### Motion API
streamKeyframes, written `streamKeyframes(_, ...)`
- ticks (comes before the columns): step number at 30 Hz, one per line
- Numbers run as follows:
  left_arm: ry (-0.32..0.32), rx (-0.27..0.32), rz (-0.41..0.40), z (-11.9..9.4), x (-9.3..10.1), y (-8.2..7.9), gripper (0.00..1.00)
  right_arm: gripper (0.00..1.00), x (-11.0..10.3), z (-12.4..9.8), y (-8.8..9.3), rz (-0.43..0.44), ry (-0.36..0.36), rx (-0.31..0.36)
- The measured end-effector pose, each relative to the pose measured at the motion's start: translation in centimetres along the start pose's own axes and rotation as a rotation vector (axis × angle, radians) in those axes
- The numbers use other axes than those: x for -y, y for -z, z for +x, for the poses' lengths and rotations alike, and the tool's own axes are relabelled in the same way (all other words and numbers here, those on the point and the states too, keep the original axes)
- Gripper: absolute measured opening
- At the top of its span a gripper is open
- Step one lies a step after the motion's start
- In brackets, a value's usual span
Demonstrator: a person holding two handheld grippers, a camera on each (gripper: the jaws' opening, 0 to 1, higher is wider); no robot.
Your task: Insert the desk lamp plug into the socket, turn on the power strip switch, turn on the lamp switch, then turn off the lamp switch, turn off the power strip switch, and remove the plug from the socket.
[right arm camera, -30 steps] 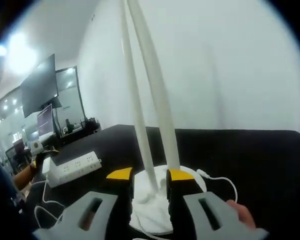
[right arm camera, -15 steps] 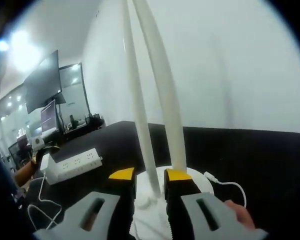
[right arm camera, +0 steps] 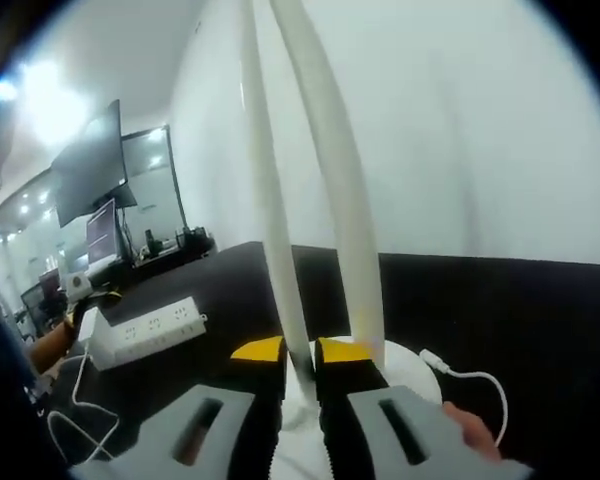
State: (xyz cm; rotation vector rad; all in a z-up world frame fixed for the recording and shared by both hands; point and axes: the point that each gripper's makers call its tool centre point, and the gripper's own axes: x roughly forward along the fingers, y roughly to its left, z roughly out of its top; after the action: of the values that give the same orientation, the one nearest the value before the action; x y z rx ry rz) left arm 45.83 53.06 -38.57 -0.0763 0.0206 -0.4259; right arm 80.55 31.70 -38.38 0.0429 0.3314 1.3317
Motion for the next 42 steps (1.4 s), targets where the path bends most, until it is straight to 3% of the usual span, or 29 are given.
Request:
streamKeyframes(20, -0.005, 0.003, -0.009, 0.0, -0.3, 0.0, 0.80, 0.13, -2.1, -0.3, 0.1, 0.039, -0.035, 0.003)
streamKeyframes(33, -0.012, 0.006, -0.019, 0.1, -0.5, 0.0, 0.79, 0.12, -4.7, -0.9, 0.2, 0.101, -0.080, 0.021)
streamKeyframes(42, -0.013, 0.013, -0.020, 0.0, -0.5, -0.1, 0.80, 0.11, -7.0, -1.4, 0.3, 0.098, -0.101, 0.013)
